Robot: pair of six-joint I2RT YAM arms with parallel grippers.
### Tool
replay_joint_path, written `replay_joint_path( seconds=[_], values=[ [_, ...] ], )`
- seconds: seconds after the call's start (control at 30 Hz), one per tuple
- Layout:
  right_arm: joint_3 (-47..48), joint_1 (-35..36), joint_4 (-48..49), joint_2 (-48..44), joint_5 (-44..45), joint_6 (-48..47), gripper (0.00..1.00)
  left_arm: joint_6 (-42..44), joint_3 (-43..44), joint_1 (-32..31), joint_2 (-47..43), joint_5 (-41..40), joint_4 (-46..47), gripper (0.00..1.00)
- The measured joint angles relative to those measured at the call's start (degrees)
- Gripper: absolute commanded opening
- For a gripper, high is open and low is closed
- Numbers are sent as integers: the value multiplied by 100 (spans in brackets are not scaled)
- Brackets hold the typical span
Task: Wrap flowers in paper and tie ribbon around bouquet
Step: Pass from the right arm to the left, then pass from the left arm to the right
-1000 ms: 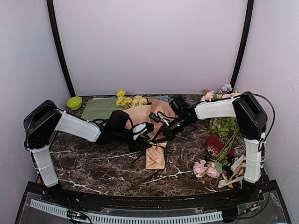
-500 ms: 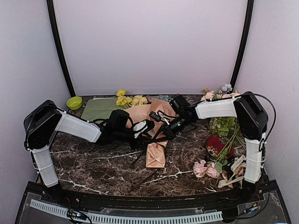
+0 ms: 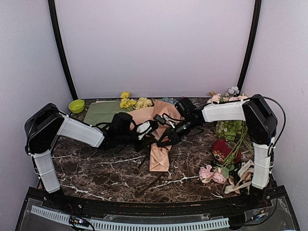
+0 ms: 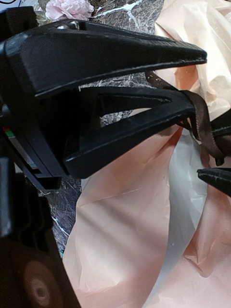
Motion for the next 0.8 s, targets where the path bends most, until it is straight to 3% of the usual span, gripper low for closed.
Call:
replay_joint_path(
  seconds=[0.53, 0.8],
  values=[
    [59, -293, 168, -164, -2, 426, 40, -4, -142, 0, 15, -13, 109, 21],
    [304, -326, 400, -76, 63, 706, 16, -4, -162, 0, 15, -13, 120, 21]
  ],
)
